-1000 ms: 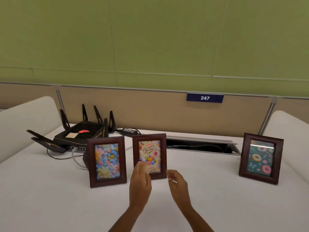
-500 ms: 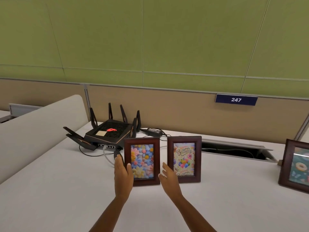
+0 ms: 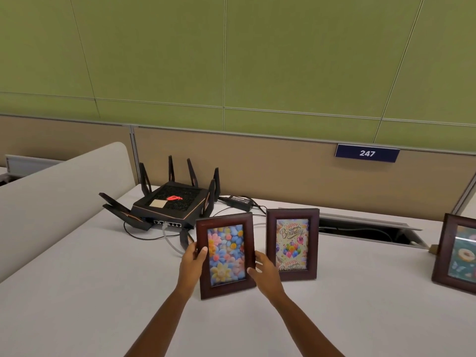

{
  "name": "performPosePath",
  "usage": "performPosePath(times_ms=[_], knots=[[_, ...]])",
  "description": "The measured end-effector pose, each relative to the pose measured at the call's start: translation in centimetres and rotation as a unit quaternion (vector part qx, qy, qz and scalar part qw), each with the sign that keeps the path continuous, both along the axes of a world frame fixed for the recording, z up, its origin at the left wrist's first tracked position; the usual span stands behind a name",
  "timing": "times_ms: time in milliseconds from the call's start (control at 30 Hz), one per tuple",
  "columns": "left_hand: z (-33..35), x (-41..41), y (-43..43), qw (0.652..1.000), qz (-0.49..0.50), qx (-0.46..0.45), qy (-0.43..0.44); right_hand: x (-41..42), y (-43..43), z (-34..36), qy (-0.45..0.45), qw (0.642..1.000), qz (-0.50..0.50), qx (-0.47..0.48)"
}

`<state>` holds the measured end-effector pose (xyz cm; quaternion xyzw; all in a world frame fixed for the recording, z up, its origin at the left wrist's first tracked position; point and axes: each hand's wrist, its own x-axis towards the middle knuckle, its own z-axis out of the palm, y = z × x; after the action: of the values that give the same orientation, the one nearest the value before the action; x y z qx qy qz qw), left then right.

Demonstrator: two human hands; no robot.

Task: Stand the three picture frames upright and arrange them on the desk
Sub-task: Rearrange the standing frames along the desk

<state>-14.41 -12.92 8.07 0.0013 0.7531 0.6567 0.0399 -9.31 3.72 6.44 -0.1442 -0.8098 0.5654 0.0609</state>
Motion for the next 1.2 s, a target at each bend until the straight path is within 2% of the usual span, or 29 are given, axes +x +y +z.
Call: performPosePath(times_ms=[200,400,600,733,1200], knots=[[-0.2,2.0,0.1,0.998,-0.001,0.070,0.002,1.0,0.9,-0.1,0.002,1.000,0.016,-0.023],[0.2,4.2,1.1,0.996,0.034,0.079,0.014,2.6,2.4,0.2,0.019,0.998,0.046,-0.043],[0.6,6.8,4.2,0.991,0.015,0.135,0.017,5.3,5.4,0.5,0.032,0.982,0.094,-0.158],[1.2,8.1,8.1,0.987,-0.039,0.157,0.010,7.2,9.1,0.7,0.028,0.973,0.065,-0.218],[0.8,9.9,25.7,0.981,-0.146,0.131,0.001,12.5,25.4,1.2,0.053,0.969,-0.079,-0.230]])
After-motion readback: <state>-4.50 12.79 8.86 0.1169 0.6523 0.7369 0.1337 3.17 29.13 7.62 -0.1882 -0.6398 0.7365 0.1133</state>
